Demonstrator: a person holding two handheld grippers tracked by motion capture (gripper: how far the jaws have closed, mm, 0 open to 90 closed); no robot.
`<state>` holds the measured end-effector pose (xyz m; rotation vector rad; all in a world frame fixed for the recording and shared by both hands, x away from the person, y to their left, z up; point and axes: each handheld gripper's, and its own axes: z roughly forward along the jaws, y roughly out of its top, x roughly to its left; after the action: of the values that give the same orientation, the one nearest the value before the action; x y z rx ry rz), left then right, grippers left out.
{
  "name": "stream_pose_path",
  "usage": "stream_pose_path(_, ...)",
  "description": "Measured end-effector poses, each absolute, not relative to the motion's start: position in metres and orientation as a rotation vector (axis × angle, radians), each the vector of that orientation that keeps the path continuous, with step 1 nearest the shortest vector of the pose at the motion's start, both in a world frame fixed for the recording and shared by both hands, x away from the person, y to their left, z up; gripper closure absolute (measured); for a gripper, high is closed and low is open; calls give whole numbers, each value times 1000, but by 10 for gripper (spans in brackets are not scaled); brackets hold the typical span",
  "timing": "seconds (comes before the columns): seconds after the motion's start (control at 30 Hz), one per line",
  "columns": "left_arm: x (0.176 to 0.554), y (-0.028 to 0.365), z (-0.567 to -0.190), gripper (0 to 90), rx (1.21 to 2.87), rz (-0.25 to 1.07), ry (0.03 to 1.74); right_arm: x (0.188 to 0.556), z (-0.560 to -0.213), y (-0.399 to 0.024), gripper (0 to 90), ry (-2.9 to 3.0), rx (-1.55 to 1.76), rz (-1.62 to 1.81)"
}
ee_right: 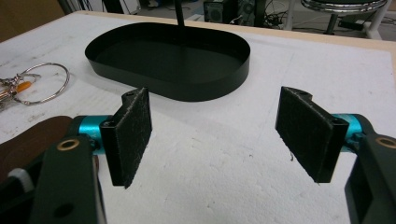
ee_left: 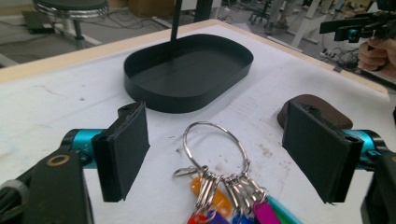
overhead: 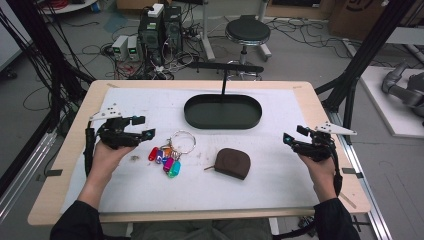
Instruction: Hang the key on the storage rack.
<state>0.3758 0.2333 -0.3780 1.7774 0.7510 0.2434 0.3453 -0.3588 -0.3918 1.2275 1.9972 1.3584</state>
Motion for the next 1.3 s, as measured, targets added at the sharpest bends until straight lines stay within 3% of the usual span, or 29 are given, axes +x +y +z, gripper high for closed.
stream_pose_path(0.53,409,194,-395,273,1844,178,822,342,-391,-353,282,2007,1177,1316)
stream_pose_path(0.67,416,187,-405,346,1851,147,837,342,-391,-353,284,2003,1170,1311)
stream_pose_path(1.1,429,185,-423,466,1878,80,930,342,-392,-352,287,2014,1166,1308)
stream_pose_path(1.3,434,184,-430,479,1893,49,980,343,-393,-351,287,2018,1160,1303)
